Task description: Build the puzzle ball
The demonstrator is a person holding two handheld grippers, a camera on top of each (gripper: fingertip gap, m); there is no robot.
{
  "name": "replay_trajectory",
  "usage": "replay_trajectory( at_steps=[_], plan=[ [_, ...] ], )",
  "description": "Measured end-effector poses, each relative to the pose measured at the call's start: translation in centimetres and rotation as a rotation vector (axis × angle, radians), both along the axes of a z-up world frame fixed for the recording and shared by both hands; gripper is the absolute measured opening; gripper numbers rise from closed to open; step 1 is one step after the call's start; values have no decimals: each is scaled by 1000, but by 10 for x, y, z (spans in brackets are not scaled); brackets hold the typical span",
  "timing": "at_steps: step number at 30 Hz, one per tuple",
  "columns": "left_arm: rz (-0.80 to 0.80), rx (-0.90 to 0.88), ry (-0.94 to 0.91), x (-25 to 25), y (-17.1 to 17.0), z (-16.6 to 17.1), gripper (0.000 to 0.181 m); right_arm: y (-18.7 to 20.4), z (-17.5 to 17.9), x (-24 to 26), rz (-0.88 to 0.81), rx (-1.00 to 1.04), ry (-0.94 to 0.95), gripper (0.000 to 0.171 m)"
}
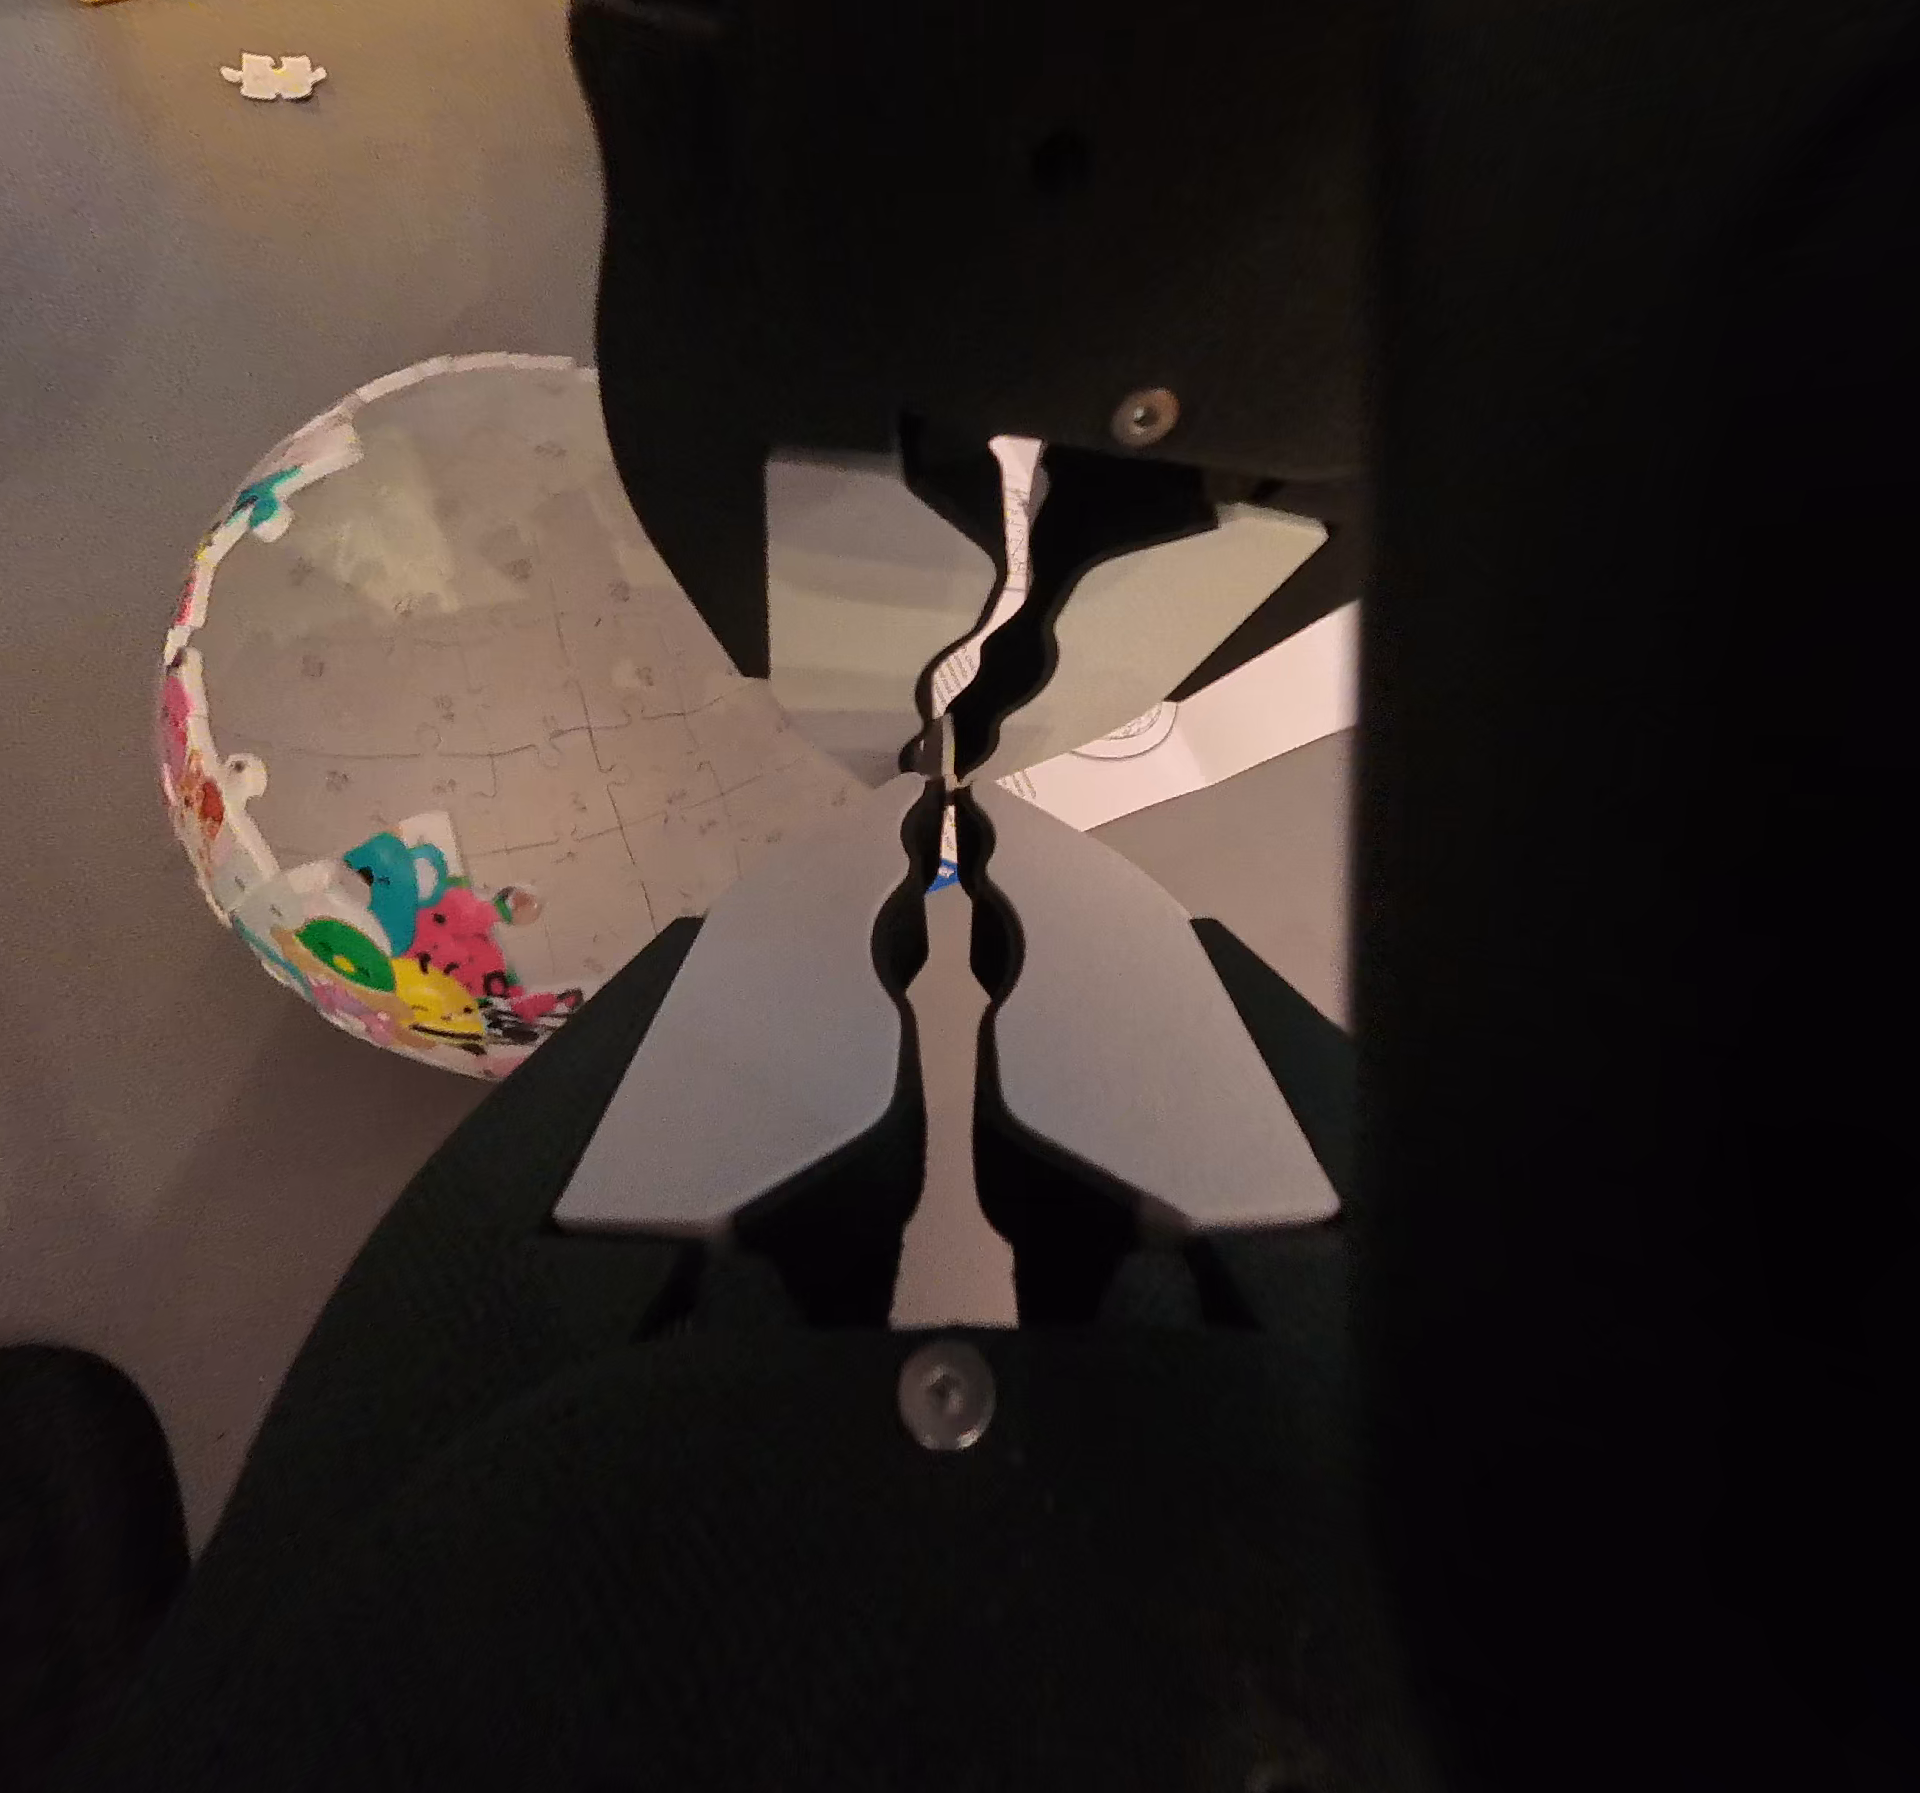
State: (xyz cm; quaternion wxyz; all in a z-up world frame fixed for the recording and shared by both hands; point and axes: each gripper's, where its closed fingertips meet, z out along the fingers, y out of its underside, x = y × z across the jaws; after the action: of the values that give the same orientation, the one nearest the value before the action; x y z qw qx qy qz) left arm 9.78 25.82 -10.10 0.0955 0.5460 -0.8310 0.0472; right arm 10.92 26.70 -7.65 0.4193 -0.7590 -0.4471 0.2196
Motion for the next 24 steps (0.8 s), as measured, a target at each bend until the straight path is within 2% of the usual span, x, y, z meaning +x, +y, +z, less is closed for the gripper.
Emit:
replay_trajectory(
  at_steps=[6, 11, 15, 18, 22, 24],
  plan=[
    [-19, 19, -7, 0, 1, -1, 5, -2, 2, 2, -6, -36, 11, 5],
    [-27, 22, 3, -1, 1, -3, 5, -7, 25, 11, -1, -40, 79, 9],
    [-22, 21, -2, -2, 2, -4, 5, -7, 35, 24, -50, -119, 144, 9],
    [-18, 20, -2, -3, 2, -4, 5, -6, 27, 33, -128, -235, 147, 0],
    [-16, 23, -3, -3, 2, -4, 5, -3, 17, 38, -207, -308, 145, 0],
    [-13, 21, -3, -4, 1, -4, 5, -6, 6, 40, -225, -349, 86, 0]
  ],
)
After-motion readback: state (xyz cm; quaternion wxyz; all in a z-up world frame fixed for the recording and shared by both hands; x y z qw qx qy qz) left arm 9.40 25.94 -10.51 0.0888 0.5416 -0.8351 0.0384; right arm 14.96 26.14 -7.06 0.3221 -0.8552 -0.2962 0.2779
